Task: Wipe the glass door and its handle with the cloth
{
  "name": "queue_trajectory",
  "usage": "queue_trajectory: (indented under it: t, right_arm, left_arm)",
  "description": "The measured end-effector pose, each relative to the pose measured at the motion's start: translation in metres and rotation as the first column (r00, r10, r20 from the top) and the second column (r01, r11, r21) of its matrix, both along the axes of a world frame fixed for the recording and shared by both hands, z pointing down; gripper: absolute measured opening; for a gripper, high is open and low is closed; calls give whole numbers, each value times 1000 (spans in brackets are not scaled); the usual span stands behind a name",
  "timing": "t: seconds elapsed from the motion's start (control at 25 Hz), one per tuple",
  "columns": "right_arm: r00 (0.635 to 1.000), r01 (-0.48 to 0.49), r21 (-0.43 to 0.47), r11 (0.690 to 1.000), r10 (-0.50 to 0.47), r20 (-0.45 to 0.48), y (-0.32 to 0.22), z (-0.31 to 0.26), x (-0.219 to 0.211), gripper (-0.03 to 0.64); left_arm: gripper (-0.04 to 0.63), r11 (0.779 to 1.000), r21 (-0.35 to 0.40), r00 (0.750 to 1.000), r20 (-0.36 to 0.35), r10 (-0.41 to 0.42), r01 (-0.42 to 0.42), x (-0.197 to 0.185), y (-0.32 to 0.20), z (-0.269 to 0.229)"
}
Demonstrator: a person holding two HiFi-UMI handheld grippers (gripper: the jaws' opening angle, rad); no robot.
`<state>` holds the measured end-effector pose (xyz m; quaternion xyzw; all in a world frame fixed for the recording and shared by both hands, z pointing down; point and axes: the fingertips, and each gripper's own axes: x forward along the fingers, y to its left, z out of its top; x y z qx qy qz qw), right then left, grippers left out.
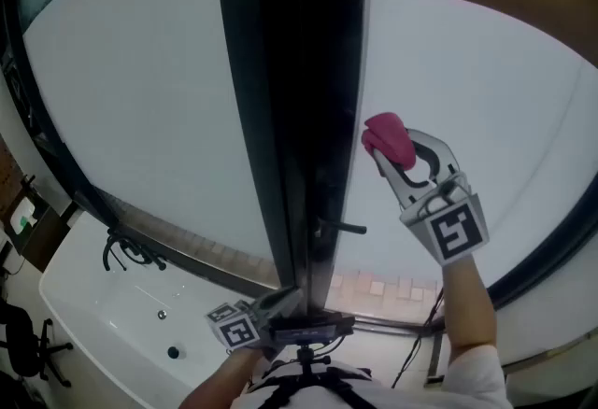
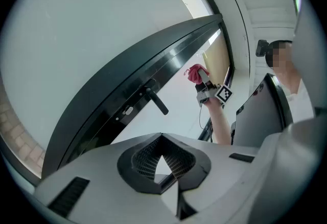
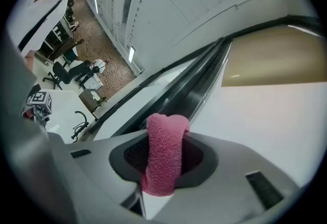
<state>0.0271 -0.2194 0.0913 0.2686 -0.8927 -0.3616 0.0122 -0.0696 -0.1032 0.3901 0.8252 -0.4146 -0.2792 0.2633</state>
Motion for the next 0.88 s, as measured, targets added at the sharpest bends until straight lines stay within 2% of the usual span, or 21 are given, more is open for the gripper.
queue_trajectory:
  t: [0.28, 0.44, 0.64, 0.88]
  right_arm:
    - [991, 76, 126, 989, -88, 100, 7, -84, -30, 106]
    - [989, 68, 180, 981, -90, 117, 5, -118, -42, 106]
    - [981, 38, 231, 972, -81, 179, -2, -158, -53, 103]
    - [989, 13, 364, 931, -67, 135, 4, -177, -69, 101]
  left_arm:
    - [-8, 997, 73, 999, 40, 7, -10, -10, -10, -26]
    - [-8, 996, 87, 997, 80, 5, -12, -15, -18, -33]
    - [-8, 994, 105, 996, 84, 10, -18, -19, -22, -42]
    - [-8, 992, 122, 996, 83, 8, -18, -24, -27, -48]
